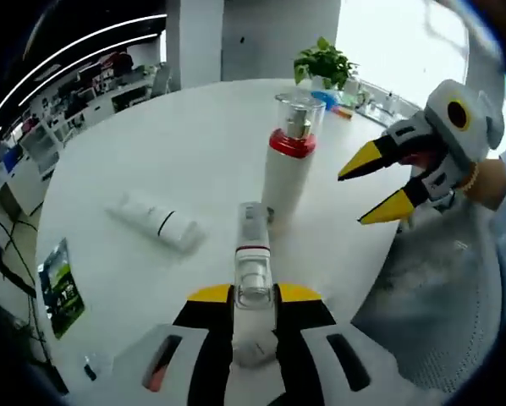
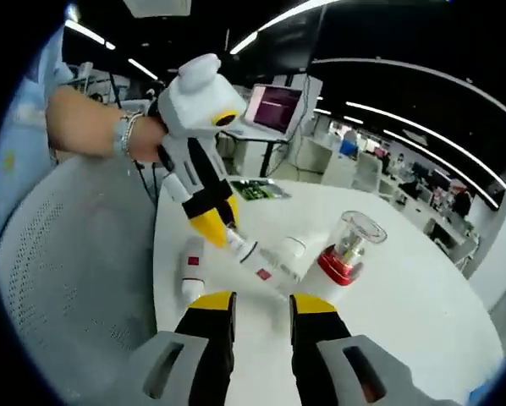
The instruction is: Arrange the skincare products in the storage area until every visible bottle or jar stands upright without overlapping.
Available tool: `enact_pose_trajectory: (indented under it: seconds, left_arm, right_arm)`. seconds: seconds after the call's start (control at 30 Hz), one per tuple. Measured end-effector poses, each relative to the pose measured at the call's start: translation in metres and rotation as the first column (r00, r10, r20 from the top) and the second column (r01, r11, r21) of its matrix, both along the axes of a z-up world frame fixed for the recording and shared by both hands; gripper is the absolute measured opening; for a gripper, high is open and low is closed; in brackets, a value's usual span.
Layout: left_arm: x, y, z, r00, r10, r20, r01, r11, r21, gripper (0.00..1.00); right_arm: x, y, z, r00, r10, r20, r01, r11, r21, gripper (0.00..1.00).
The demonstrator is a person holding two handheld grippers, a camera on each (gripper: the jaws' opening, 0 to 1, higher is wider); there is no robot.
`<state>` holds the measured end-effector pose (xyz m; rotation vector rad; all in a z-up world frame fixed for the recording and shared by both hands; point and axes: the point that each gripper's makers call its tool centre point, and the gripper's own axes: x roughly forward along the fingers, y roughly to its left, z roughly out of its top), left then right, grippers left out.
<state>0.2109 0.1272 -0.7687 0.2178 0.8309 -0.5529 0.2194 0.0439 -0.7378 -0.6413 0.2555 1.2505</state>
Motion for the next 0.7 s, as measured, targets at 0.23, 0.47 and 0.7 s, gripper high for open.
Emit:
enact_pose_trajectory:
  seconds: [0.23, 0.47, 0.7]
  left_arm:
    - [-0.023, -0.012, 0.019, 0.993, -0.117, 0.010, 0.116, 0.992, 0.053, 0.13]
    - [-0.029, -0.030, 0.045, 0.983, -0.177, 0.055, 0.178, 0.984, -0.007, 0.13]
    - [-0.036, -0.043, 0.049, 0.969, -0.242, 0.051, 0.242, 0.970, 0.010, 0.13]
  right_arm:
    - [-0.015, 0.017, -0.001, 0.989, 0.111, 0.095, -0.105, 0.992, -0.069, 0.24]
    - [-0.024, 0.026, -0.011, 0.971, 0.176, 0.164, -0.152, 0.977, -0.153, 0.28]
    - [-0.019, 0.025, -0.016, 0.951, 0.170, 0.258, -0.111, 0.967, -0.231, 0.19]
